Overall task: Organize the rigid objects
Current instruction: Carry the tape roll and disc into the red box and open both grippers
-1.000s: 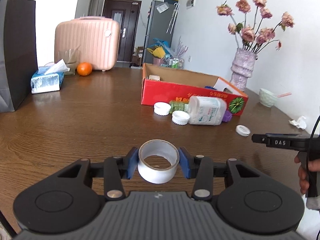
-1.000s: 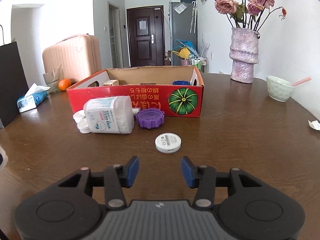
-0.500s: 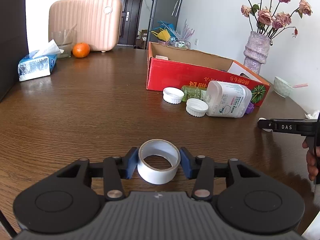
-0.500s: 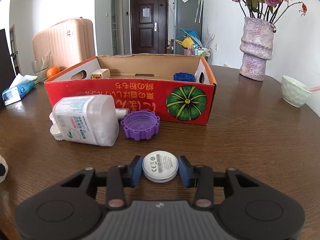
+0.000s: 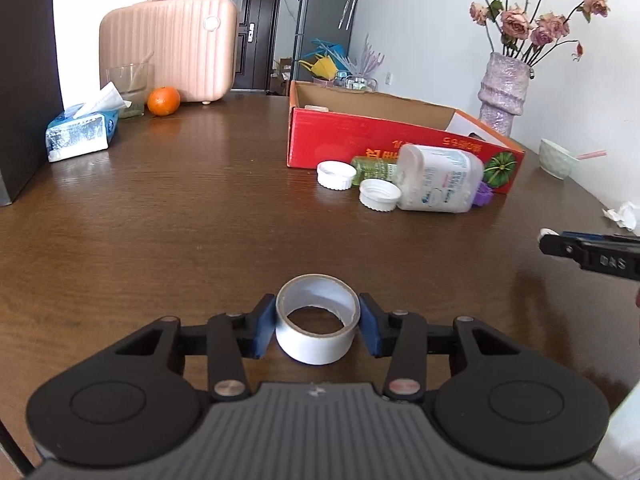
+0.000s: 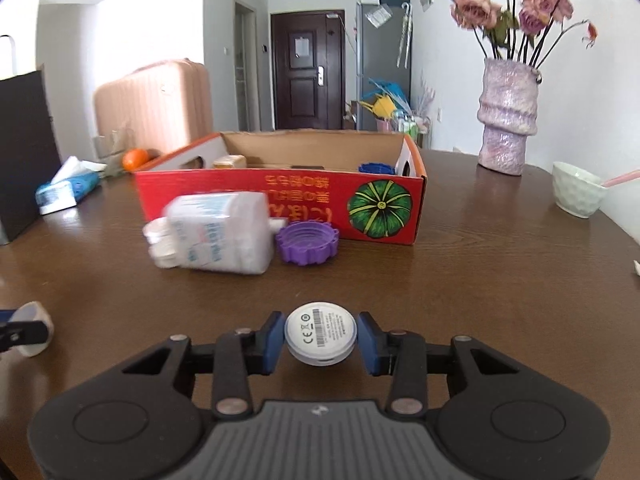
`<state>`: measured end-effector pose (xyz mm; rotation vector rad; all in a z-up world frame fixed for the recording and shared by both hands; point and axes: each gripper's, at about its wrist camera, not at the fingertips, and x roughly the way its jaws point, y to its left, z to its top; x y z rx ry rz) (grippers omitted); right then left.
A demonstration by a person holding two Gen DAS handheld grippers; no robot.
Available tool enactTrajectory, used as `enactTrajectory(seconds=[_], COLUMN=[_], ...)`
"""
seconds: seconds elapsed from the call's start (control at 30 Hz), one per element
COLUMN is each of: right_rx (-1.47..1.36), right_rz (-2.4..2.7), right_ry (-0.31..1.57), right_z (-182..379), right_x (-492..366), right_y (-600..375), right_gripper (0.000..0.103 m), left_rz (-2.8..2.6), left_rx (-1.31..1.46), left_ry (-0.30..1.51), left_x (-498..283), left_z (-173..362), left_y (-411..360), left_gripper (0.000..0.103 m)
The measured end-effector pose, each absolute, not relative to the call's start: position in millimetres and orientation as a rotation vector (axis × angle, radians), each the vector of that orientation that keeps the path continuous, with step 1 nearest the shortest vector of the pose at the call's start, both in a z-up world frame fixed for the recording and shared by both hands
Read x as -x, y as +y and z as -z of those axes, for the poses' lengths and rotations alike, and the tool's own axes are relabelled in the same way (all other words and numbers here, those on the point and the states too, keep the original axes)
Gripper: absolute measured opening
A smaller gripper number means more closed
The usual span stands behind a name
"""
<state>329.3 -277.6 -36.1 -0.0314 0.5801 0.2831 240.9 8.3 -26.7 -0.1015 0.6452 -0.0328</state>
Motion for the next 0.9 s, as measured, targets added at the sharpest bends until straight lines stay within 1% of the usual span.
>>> enactTrajectory(seconds=[0.3,0.53,0.73,0.9], right_rx=[0.033,0.070,0.055,0.124], right_rz=[-0.340,-0.369,-0.343,-0.318], right_ry=[0.445,0.353,0.337,0.239], right_z=[18,7,1,-21], right_x=[-227,-191,-199,-235], right_y=[-276,-267,-273,-273], right_gripper=[0.039,0.039,0.039,0.039], left_rz=[0.023,0.039,0.064,0.093], left_rx=[0.070,0.078,0.099,0.094], left_ry=[0.530,0.469,0.461,0.392], left_x=[-181,-165,-188,-251], left_z=[-10,-29,-39,-68], left_y=[-13,-24,-27,-21], left_gripper=[0.044,0.044,0.044,0.044])
